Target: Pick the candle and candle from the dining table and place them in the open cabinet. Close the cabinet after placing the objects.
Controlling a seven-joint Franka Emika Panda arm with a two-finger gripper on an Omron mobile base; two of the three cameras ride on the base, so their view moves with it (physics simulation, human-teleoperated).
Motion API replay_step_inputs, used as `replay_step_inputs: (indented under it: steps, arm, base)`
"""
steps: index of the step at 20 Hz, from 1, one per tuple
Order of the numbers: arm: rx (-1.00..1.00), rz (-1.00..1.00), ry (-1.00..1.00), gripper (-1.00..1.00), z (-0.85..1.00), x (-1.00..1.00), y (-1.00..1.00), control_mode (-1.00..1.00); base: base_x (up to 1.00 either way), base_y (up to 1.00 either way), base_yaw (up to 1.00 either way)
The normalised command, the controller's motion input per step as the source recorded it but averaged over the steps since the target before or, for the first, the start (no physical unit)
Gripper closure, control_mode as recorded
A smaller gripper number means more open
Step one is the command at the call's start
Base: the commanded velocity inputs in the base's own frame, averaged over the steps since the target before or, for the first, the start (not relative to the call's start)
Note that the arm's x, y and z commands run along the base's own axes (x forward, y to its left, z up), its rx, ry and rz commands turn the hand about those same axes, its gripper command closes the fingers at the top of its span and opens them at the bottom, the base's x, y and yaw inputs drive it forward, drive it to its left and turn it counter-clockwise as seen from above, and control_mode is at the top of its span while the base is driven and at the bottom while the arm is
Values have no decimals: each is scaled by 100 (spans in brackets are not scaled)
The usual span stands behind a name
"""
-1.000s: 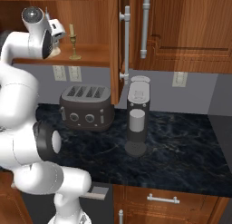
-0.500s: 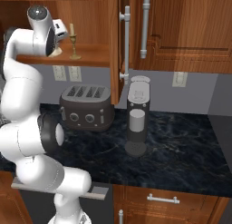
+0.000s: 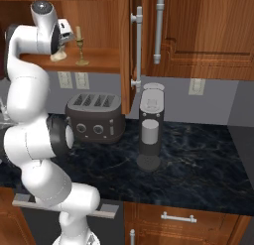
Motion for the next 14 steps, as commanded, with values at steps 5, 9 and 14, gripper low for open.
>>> replay_step_inputs:
  steps: [5,9,14]
  arm:
    - [0,-1,1,-100,-4,0,18,-100]
    - [0,0,0,-100,-2,0,18,-100]
    - [0,0,-5,-100,0,0,11,-100]
  base:
    - [0,0,0]
    - [0,0,0]
    - [0,0,0]
